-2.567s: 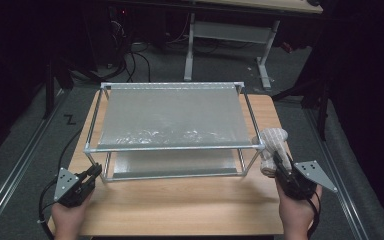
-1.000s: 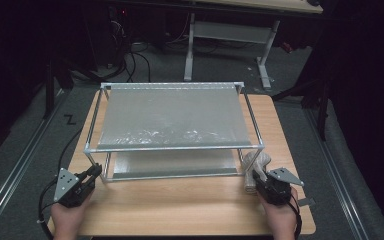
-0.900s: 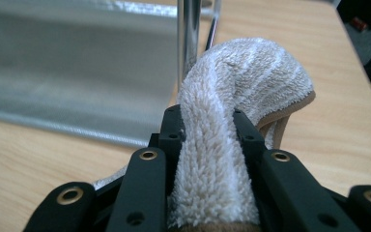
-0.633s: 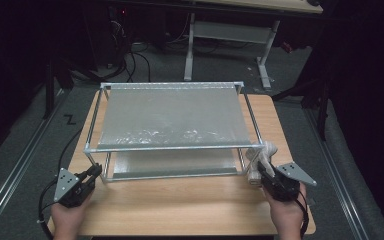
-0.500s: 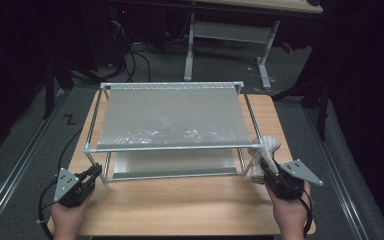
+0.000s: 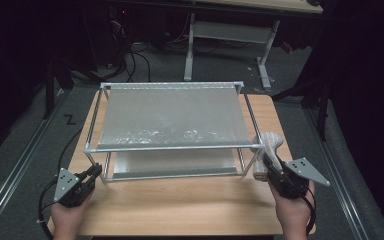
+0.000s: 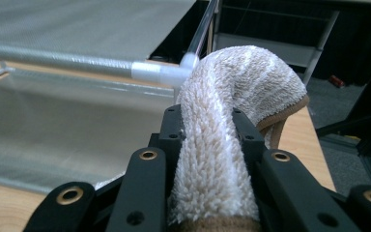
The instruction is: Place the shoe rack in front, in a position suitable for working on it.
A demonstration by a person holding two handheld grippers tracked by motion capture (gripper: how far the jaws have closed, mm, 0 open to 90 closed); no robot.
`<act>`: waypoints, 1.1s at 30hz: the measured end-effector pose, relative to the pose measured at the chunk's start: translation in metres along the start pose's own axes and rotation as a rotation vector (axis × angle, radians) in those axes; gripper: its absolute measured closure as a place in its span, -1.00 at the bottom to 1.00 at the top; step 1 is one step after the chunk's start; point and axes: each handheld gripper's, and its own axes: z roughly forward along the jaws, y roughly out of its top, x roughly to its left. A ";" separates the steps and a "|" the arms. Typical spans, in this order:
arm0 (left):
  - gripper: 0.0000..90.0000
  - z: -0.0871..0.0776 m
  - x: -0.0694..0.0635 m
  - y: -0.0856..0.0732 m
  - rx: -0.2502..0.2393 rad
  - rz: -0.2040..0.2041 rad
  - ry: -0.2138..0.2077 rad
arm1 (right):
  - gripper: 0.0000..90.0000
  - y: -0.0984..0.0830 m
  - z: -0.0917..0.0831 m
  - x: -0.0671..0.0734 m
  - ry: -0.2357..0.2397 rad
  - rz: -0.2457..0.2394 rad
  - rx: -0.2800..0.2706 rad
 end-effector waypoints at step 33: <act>0.79 0.015 0.001 0.011 0.054 -0.004 0.023 | 0.61 -0.084 0.047 -0.003 0.069 0.021 0.274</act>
